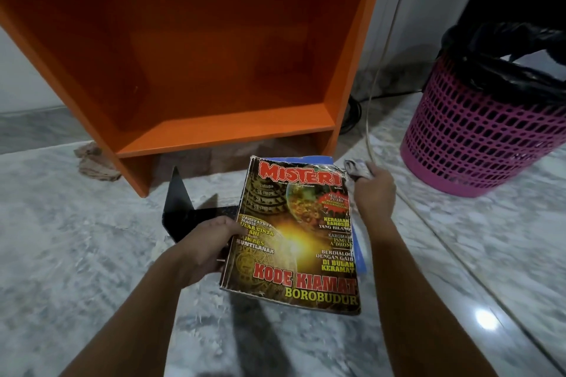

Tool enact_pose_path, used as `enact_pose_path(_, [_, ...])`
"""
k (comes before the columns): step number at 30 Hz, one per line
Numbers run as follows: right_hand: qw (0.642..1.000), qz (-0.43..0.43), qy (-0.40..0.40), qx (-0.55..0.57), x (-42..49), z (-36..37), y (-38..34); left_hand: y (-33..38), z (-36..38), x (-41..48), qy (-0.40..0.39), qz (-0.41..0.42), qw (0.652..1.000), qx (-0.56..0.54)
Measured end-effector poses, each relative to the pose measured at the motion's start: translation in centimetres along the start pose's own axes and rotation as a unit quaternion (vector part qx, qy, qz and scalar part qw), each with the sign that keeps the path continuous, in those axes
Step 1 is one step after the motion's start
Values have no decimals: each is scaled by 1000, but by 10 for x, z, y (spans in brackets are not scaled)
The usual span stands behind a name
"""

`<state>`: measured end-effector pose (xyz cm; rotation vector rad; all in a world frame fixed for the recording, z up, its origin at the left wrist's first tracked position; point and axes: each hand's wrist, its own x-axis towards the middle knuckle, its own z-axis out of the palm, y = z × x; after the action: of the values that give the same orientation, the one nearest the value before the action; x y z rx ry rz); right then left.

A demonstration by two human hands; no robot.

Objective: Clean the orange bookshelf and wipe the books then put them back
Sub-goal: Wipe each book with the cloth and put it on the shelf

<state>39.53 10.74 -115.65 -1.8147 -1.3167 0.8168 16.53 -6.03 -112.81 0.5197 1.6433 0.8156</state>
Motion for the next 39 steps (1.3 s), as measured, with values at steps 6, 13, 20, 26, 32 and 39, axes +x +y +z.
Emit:
enact_pose_path(6, [998, -48, -38, -35, -33, 18, 16, 10, 13, 8, -7, -34, 999, -38])
enact_pose_path(13, [996, -55, -59, -25, -19, -1, 16, 12, 30, 17, 21, 29, 999, 15])
enact_pose_path(20, [991, -117, 20, 59, -26, -22, -36, 56, 28, -18, 45, 155, 981, 108])
enact_pose_path(26, [972, -197, -28, 122, -51, -28, -129, 116, -1, -77, 67, 254, 949, 172])
enact_pose_path(32, [936, -294, -54, 185, -72, -67, -245, 187, -39, -158, 131, 349, 916, 145])
enact_pose_path(39, [888, -311, -173, 290, -88, -107, -370, 268, -77, -223, 316, 486, 814, 48])
